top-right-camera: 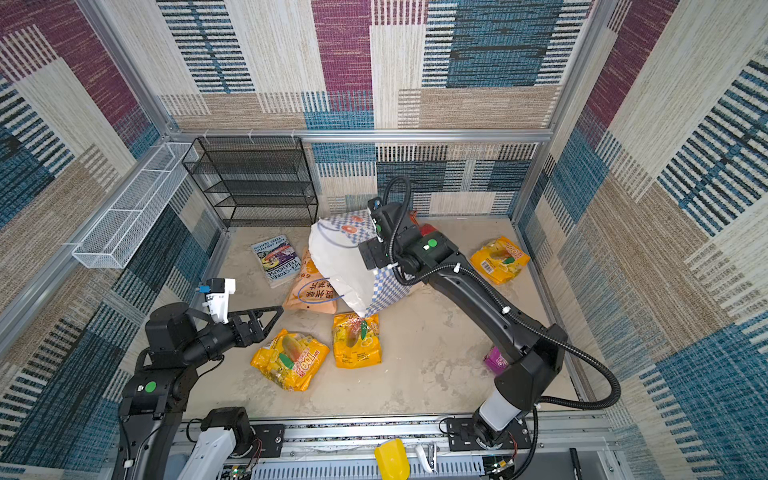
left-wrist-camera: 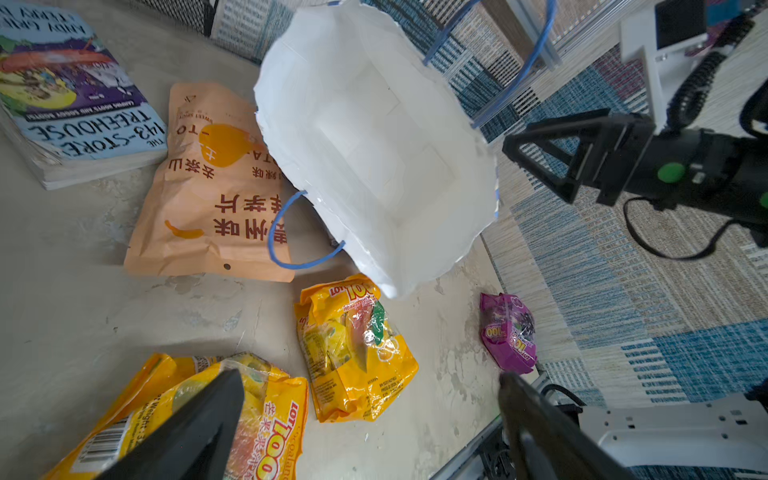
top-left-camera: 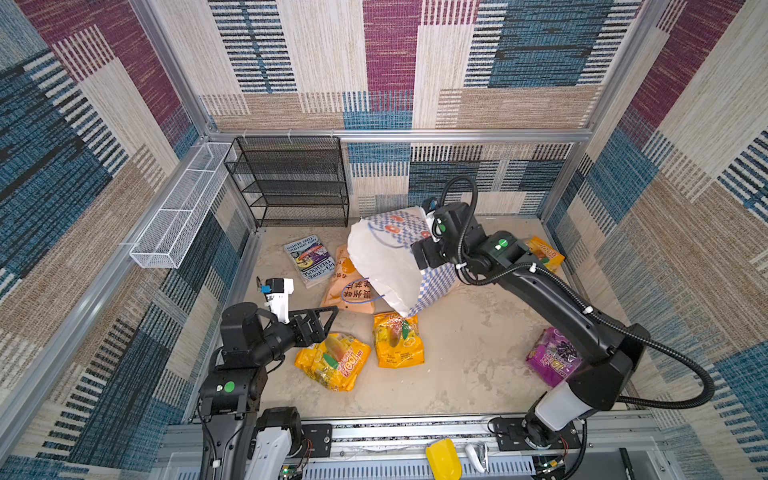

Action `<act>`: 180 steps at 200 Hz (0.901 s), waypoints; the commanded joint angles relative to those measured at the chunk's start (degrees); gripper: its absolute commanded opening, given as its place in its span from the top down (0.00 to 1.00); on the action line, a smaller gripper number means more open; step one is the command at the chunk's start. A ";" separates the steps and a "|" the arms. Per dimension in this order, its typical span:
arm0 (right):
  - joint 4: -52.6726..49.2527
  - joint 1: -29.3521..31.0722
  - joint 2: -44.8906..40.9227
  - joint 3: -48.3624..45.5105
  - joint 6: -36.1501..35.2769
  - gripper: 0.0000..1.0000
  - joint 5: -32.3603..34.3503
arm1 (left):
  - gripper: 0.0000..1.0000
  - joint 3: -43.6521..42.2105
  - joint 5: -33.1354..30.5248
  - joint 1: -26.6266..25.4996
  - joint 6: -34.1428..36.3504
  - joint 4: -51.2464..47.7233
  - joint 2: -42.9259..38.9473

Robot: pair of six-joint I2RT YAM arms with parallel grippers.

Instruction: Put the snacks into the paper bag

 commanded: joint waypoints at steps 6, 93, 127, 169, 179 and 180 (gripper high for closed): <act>6.61 2.63 1.82 -3.81 2.16 0.00 7.72 | 0.01 -3.11 4.53 -1.77 -14.28 14.95 6.68; 9.87 3.82 -10.10 -14.00 5.84 0.00 -0.90 | 0.01 -4.23 9.15 -8.45 -41.91 59.53 34.89; 9.73 4.51 -12.28 -16.82 6.20 0.00 -1.37 | 0.01 -1.24 10.28 -9.64 -42.43 63.06 37.86; 10.40 5.96 -13.41 -18.53 4.70 0.00 -2.26 | 0.01 4.38 11.33 -10.88 -43.30 62.91 41.22; 10.66 6.31 -12.87 -18.17 4.03 0.00 -2.16 | 0.01 5.36 11.52 -11.34 -43.97 63.69 42.19; 10.67 6.32 -12.75 -18.10 4.00 0.00 -2.16 | 0.01 5.46 11.52 -11.37 -44.00 63.82 42.28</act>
